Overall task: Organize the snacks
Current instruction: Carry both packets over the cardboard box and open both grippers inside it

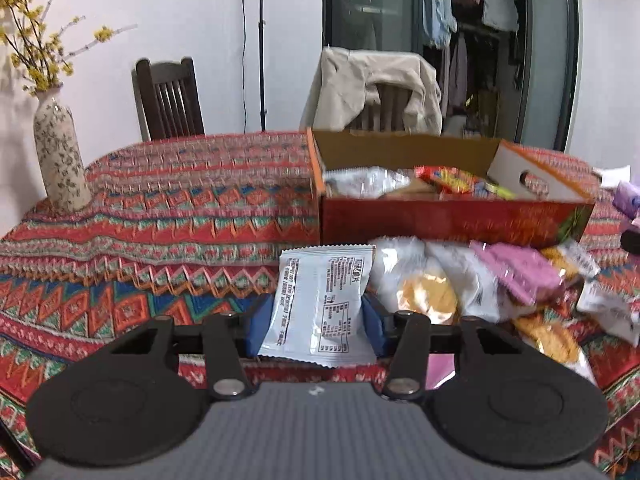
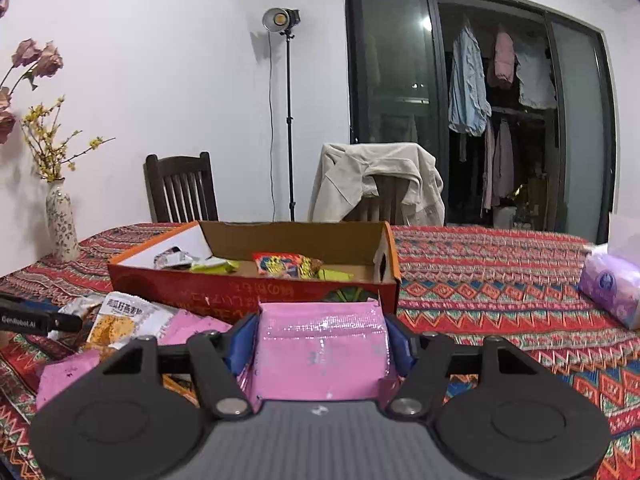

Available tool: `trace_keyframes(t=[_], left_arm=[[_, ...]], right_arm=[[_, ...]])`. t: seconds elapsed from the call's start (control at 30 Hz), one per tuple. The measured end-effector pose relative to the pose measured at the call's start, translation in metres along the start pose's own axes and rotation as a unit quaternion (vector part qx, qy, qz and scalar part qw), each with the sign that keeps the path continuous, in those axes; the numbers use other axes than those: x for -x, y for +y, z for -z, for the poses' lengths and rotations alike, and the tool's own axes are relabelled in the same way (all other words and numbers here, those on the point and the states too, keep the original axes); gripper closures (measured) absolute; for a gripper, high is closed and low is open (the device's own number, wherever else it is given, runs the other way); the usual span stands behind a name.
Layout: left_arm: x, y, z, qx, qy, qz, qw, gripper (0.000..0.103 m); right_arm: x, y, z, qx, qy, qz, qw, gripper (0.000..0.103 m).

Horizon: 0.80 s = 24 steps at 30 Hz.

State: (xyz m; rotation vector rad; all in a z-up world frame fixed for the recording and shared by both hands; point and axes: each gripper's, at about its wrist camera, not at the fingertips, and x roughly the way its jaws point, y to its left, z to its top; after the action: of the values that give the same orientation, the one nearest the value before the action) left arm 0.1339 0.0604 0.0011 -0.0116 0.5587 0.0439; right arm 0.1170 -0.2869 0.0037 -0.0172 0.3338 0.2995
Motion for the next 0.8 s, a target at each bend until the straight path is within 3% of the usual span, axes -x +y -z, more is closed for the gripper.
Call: trace_keyframes(t=[0.13,0.37,0.57,0.8], left_arm=[[0.011,-0.002,-0.013,-0.003,-0.035,0.002,0.9994,0.053],[0.013,-0.015,-0.043,0.003,-0.063,0.02,0.9978,0.053],[0.002,-0.032,-0.08,0.02,-0.079,0.046,0.9956,0.053],[-0.023,-0.053,-0.112,0.034,-0.085,0.042,0.9949,0.053]], right_arm=[[0.0,0.011,-0.011,0.017,-0.003,0.004,1.0,0.037],[-0.016,0.025,-0.037,0.032,-0.005,-0.003,0.999,0.037],[-0.042,0.031,-0.069,0.012,-0.006,0.0,1.0,0.037],[-0.075,0.03,-0.094,-0.006,-0.001,0.016,1.0,0.037]])
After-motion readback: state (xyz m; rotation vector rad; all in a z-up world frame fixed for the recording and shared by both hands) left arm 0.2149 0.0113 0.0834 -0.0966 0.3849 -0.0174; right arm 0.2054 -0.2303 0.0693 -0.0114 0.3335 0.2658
